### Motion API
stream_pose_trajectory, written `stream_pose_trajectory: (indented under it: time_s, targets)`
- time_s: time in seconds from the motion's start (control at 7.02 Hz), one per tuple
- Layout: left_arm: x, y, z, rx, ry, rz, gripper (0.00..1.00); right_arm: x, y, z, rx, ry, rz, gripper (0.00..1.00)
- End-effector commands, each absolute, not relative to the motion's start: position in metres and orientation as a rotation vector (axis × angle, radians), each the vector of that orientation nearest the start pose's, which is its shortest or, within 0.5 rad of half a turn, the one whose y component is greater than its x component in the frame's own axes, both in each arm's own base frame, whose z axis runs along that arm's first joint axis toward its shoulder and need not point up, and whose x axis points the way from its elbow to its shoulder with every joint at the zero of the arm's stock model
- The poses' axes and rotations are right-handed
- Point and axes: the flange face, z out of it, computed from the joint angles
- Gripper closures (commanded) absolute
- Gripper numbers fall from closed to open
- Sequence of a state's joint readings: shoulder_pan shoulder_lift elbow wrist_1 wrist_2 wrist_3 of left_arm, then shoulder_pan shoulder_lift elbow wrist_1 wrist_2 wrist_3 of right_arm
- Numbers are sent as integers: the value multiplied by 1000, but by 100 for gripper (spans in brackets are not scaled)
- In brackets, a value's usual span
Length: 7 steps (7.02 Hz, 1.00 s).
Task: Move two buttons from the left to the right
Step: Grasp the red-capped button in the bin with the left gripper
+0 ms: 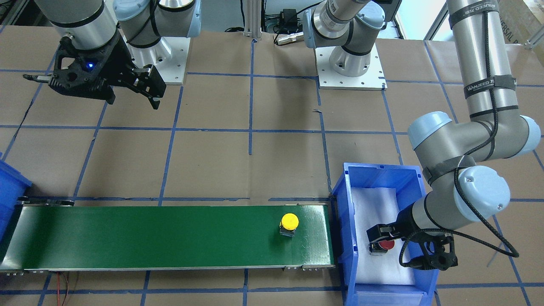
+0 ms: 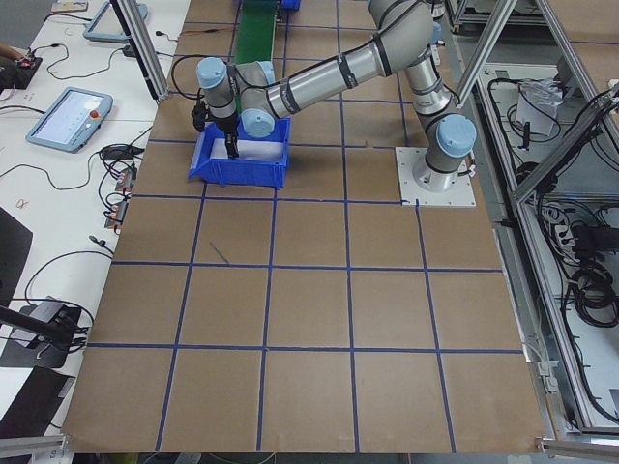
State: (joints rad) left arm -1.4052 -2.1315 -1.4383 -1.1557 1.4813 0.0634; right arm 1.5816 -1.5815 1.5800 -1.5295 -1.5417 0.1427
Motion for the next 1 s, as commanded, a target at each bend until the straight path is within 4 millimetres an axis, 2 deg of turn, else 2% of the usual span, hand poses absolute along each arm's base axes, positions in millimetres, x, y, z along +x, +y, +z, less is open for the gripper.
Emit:
stream_pose_trajectory:
  time_s: [0.0,0.28,0.43,0.57,0.85]
  targets:
    - [-30,-698,258,-131,3253,-54,15,141,-482,485,206,3108,65,0]
    - [-30,-698,258,-126,3252,-51,35,141,-482,485,206,3108,65,0]
    - [-30,-697,257,-136,3254,-41,50,141,-482,485,209,3108,65,0]
    - [-30,-700,265,-147,3252,-62,61,140,-482,484,209,3109,68,0]
    - [-32,-694,298,-294,3243,-96,65,141,-482,483,206,3110,72,0]
